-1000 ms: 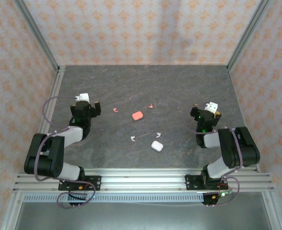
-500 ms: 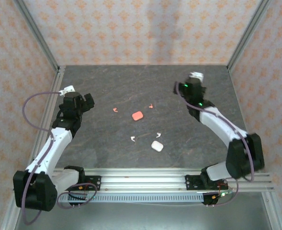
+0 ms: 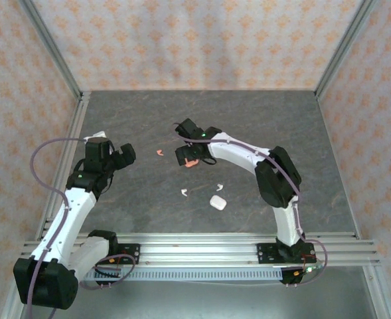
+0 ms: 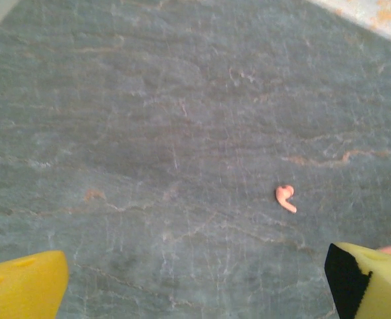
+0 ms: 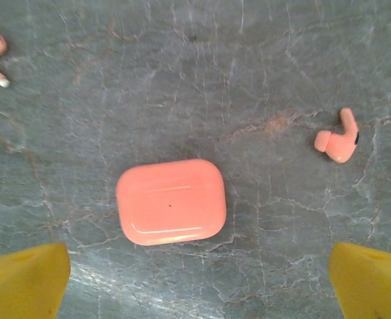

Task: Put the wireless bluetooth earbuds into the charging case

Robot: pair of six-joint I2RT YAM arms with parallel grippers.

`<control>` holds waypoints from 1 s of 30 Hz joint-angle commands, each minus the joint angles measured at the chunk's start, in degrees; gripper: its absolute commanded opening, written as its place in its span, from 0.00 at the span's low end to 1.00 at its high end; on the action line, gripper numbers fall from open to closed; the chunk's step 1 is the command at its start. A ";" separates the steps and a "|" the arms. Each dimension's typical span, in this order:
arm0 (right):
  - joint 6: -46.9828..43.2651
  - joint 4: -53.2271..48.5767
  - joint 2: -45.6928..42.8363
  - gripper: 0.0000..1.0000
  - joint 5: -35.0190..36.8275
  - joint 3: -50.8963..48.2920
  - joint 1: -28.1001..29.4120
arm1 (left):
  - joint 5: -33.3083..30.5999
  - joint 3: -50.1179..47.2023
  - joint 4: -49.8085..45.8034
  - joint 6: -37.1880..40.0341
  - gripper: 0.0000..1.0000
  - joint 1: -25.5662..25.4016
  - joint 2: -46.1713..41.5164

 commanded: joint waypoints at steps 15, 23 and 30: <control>0.55 -13.05 12.07 0.88 -3.97 14.04 -0.53 | 13.17 -3.71 -0.71 3.57 0.85 0.21 -0.70; 0.50 -15.01 16.60 0.89 -2.85 17.68 -0.57 | 16.37 -3.50 -0.72 3.21 0.84 0.23 -0.83; 1.03 -14.31 18.16 0.74 -4.96 17.31 -0.52 | 17.50 -3.68 0.10 3.42 0.86 0.11 -0.25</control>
